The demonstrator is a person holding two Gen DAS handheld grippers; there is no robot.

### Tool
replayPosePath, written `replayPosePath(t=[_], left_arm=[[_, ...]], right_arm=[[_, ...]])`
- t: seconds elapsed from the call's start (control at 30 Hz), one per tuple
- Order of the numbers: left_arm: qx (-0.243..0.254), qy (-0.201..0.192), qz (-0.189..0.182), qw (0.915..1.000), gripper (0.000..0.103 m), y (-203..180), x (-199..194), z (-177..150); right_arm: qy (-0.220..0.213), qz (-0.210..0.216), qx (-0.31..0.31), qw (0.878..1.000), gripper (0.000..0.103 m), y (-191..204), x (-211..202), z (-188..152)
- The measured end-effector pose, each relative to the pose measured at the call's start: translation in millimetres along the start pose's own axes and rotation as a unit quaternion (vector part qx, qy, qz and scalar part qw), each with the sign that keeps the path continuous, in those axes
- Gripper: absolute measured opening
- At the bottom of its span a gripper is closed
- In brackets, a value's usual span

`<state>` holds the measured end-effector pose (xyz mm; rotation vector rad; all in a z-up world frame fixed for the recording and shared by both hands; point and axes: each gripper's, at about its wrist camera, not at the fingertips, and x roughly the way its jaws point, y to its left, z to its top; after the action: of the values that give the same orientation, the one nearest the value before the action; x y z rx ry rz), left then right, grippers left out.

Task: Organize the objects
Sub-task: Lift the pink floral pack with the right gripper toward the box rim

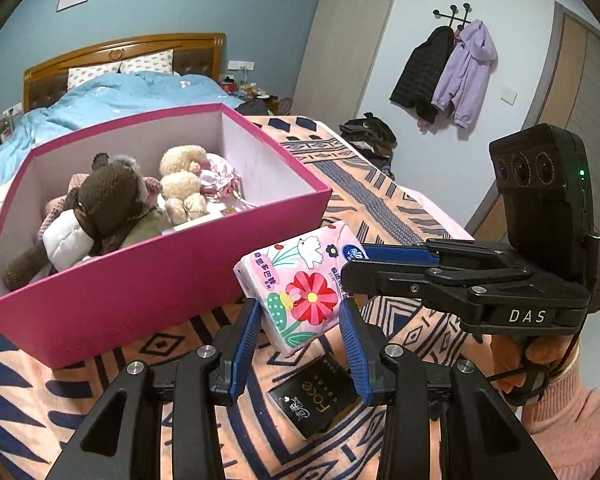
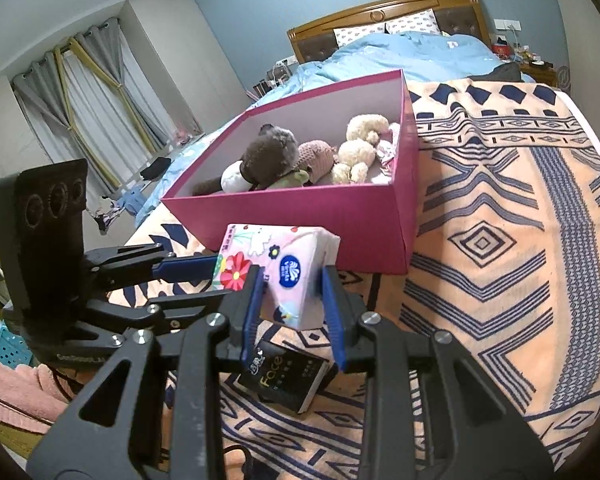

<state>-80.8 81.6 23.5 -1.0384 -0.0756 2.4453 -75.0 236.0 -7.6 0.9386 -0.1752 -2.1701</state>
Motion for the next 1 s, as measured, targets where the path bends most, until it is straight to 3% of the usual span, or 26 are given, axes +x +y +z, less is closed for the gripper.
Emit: replayPosePath(t=[1.0], left_arm=[[0.001, -0.034, 0.012, 0.9994, 0.040, 15.9, -9.6, 41.5]], right_arm=[[-0.031, -0.003, -0.040, 0.999, 0.033, 12.0, -5.9, 41.3]])
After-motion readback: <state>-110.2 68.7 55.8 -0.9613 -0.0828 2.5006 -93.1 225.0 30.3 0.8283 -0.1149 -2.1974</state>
